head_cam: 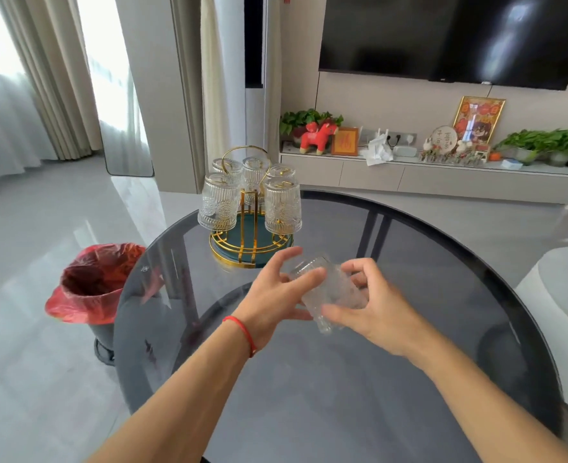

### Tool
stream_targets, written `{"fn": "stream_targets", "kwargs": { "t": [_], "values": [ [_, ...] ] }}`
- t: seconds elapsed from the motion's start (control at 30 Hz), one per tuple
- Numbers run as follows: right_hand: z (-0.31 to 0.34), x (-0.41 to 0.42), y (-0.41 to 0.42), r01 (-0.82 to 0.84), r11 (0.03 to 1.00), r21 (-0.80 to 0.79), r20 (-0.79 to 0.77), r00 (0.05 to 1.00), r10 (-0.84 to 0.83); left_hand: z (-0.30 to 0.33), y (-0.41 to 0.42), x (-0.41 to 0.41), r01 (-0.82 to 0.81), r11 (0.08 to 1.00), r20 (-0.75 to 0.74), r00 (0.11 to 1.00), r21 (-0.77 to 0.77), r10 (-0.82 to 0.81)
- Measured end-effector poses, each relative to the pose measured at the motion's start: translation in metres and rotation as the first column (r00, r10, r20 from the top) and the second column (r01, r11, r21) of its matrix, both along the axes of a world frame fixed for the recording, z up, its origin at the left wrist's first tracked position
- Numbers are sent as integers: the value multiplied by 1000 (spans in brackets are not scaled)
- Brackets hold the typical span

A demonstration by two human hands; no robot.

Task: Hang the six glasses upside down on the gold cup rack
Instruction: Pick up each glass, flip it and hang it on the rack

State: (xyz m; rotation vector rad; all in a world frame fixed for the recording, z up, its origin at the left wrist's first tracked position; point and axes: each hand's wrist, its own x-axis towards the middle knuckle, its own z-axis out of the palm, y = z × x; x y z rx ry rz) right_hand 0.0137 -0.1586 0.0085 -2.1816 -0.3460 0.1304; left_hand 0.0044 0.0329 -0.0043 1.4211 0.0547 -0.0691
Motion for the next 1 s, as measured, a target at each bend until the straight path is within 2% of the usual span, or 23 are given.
{"fn": "stream_targets", "kwargs": {
  "t": [0.1,0.2,0.27,0.33,0.37,0.4,0.43,0.5,0.53,0.6,0.67,0.8,1.0],
  "values": [
    [-5,7,26,-36,994,-104,78,996,44,1,12,2,-30,989,89,996,145,17],
    [-3,19,46,-19,999,-27,112,993,21,3,29,5,-79,975,189,981,209,39],
    [3,29,58,16,999,39,125,992,-20,8,43,12,-60,986,215,976,154,26],
    [13,41,72,54,994,99,168,983,-70,9,61,21,-96,993,146,986,65,85],
    [21,47,79,73,989,128,193,976,-97,8,69,28,-149,984,110,984,98,138],
    [31,54,86,85,984,159,216,969,-118,3,77,34,-210,954,98,976,216,192],
    [43,62,93,88,977,192,235,963,-133,-5,84,39,-247,879,110,969,407,221],
    [65,77,106,78,967,241,262,954,-143,-24,91,44,-146,610,110,989,779,97],
    [75,83,115,71,969,239,281,950,-139,-35,93,46,-71,492,71,997,868,18],
    [88,94,133,65,979,192,345,930,-129,-50,93,49,-1,343,20,998,939,-52],
    [93,103,148,64,987,147,405,906,-119,-56,95,53,-22,289,36,998,957,-42],
    [94,118,168,89,992,85,437,892,-117,-53,94,56,-68,248,76,997,966,-25],
    [88,138,183,143,989,-31,431,895,-116,-49,94,56,-74,259,81,997,963,-18]
  ]
}}
